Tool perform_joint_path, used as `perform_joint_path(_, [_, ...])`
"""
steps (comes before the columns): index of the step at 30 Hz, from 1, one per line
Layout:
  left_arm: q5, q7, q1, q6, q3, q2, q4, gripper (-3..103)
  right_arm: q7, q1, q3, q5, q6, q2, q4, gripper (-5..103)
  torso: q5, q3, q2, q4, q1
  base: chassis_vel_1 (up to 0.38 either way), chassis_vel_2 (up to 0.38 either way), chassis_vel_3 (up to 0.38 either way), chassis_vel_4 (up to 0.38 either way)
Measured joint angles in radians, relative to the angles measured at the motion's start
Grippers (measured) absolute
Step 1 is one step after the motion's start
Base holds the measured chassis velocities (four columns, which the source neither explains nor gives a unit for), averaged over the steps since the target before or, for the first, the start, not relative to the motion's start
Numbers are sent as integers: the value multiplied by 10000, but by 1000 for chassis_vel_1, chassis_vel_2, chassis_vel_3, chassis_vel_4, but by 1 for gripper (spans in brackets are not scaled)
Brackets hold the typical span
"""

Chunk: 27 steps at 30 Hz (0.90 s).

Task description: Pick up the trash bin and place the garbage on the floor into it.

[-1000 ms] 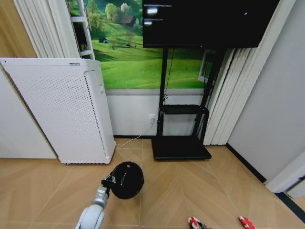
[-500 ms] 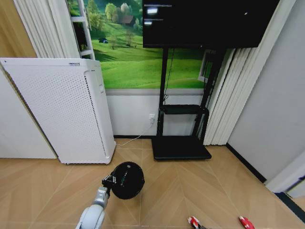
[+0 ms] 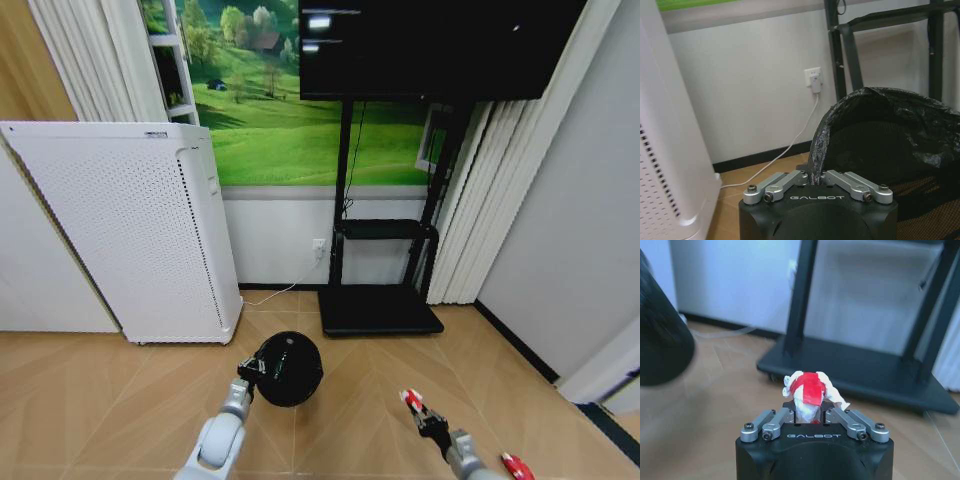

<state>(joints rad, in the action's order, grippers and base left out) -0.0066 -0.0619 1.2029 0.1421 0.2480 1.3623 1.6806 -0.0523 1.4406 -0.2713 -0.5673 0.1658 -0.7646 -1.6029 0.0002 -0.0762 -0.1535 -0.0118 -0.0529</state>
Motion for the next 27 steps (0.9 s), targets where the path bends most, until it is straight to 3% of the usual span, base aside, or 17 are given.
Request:
perform_joint_path(7, [72, -29, -477, 2, -494, 224, -301, 3, 1316, 202, -568, -88, 908, 110, -1839, 23, -1, 0, 0, 3, 0, 0, 0, 0, 0])
perform_joint_path(13, [81, -42, -664, 16, -627, 334, -454, 3, 1856, 104, -587, -358, 1148, 151, -2432, 23, -1, 1, 0, 3, 0, 0, 0, 0, 0])
perform_joint_path(15, [128, -52, -834, 17, -775, 493, -652, 3, 2458, -61, -392, -436, 1433, 222, -2868, 23, -1, 1, 0, 3, 0, 0, 0, 0, 0])
perform_joint_path(27, [277, -87, -1077, 17, -1401, 1014, -991, 3, 2586, -1314, 1277, -103, 1583, -220, -2353, 23, -1, 0, 0, 2, 0, 0, 0, 0, 0])
